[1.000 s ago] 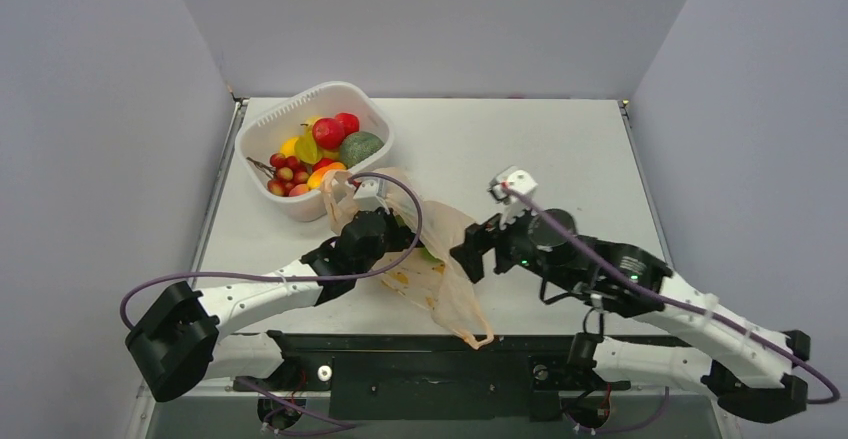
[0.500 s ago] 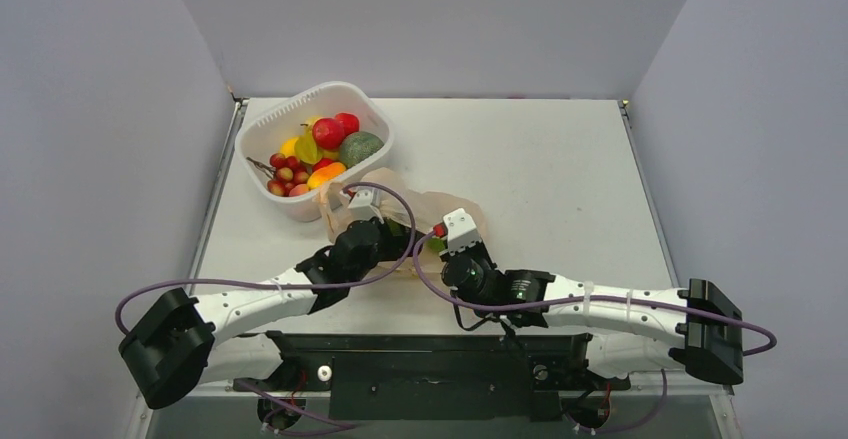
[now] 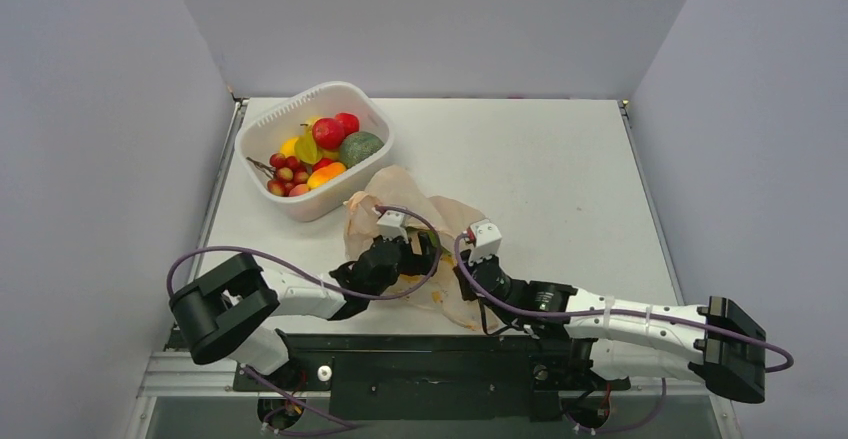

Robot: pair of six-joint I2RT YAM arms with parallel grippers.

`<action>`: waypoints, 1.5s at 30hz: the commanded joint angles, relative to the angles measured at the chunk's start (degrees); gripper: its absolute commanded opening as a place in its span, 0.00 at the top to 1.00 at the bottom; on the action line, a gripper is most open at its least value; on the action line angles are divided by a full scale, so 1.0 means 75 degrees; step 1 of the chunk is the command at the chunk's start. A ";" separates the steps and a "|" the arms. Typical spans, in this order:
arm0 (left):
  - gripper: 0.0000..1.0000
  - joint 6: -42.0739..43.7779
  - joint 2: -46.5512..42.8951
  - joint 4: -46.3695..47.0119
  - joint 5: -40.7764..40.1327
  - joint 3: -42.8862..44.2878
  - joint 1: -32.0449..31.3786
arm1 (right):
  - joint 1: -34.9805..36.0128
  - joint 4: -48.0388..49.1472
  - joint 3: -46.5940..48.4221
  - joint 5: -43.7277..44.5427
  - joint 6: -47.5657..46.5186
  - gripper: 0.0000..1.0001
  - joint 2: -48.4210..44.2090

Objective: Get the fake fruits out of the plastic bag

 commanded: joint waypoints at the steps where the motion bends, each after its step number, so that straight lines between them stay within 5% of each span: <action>1: 0.12 0.0592 0.0218 0.1405 -0.0883 0.0398 -0.0407 | -0.0283 0.0854 -0.0632 -0.0491 0.0491 1.00 -0.0775; 6: 0.03 0.0578 0.0609 0.1393 -0.1315 0.0947 -0.0583 | -0.0572 0.0972 -0.1011 -0.0945 0.0494 1.00 -0.1147; 22: 0.03 0.0730 0.4206 0.1292 -0.1724 0.3644 -0.0459 | -0.0682 -0.0064 -0.0745 -0.1068 0.0629 1.00 -0.2110; 27: 0.27 0.0335 0.4558 0.2461 -0.0444 0.3564 -0.0173 | -0.0739 -0.0624 -0.0870 -0.0756 0.0693 1.00 -0.2528; 34: 0.59 -0.0170 0.4039 0.1935 0.0622 0.3227 0.0015 | -0.0856 -0.1245 -0.0779 -0.0195 0.0512 1.00 -0.2960; 38: 0.94 -0.0149 0.2574 0.0343 0.1471 0.3093 0.0148 | -0.0864 -0.1293 -0.0797 0.0519 0.0328 1.00 -0.2850; 45: 1.00 -0.1059 -0.0114 -0.2756 0.4171 0.2847 0.0277 | -0.0953 -0.1182 -0.0141 0.2172 0.0430 1.00 -0.1468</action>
